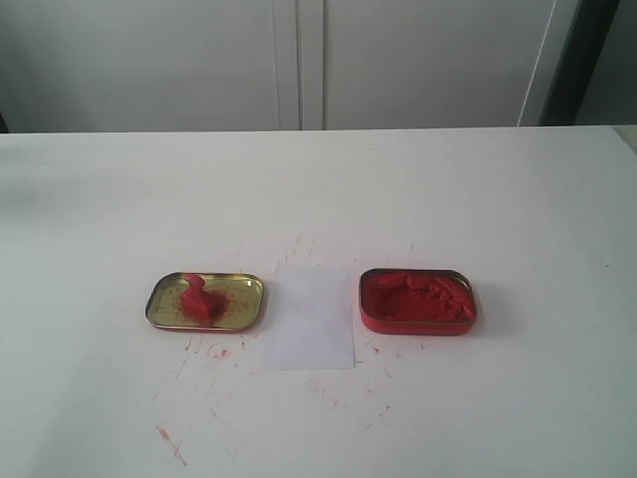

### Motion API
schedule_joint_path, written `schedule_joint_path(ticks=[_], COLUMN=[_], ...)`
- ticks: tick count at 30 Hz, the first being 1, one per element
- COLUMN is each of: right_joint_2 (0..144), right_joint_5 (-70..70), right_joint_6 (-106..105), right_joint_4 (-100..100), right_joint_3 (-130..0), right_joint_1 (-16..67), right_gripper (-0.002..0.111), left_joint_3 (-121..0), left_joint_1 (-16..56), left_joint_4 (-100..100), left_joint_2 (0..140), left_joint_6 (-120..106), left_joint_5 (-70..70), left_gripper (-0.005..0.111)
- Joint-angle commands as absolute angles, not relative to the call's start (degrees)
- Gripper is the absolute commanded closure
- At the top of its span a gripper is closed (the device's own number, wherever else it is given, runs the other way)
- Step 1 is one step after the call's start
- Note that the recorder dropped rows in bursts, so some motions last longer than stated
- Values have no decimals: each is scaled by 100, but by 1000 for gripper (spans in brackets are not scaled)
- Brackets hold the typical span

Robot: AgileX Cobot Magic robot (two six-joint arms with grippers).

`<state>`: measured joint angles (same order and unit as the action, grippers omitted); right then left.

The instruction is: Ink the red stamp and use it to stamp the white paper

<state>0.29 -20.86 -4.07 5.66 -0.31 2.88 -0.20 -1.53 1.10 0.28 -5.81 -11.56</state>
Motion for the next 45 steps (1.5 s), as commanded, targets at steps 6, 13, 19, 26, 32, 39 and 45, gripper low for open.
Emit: schedule_joint_path(ticks=[6,13,19,26,32,39,45], right_joint_2=[0,0,0,0,0,0,0], right_joint_5=[-2014,-2014,-2014,-2014,-2014,-2014,-2014], right_joint_6=[-422,-422,-422,-422,-422,-422,-422], right_joint_4=[560,560,560,560,560,560,560], right_joint_3=[0,0,0,0,0,0,0], right_joint_1=[294,294,294,294,294,294,294], right_gripper=[108,108,108,108,108,108,108], left_joint_3=[0,0,0,0,0,-348,-1011], left_joint_1=[-171,-171,-171,-171,-171,-171,-171], left_joint_4=[99,99,99,87,87,87,98], left_joint_2=[0,0,0,0,0,0,73], left_joint_6=[-644,-556,-255,199,787,967,452], left_joint_5=[-1243,-1255,-1393,-1485,-1542,-943,322], left_gripper=[107,107,107,107,107,107,107])
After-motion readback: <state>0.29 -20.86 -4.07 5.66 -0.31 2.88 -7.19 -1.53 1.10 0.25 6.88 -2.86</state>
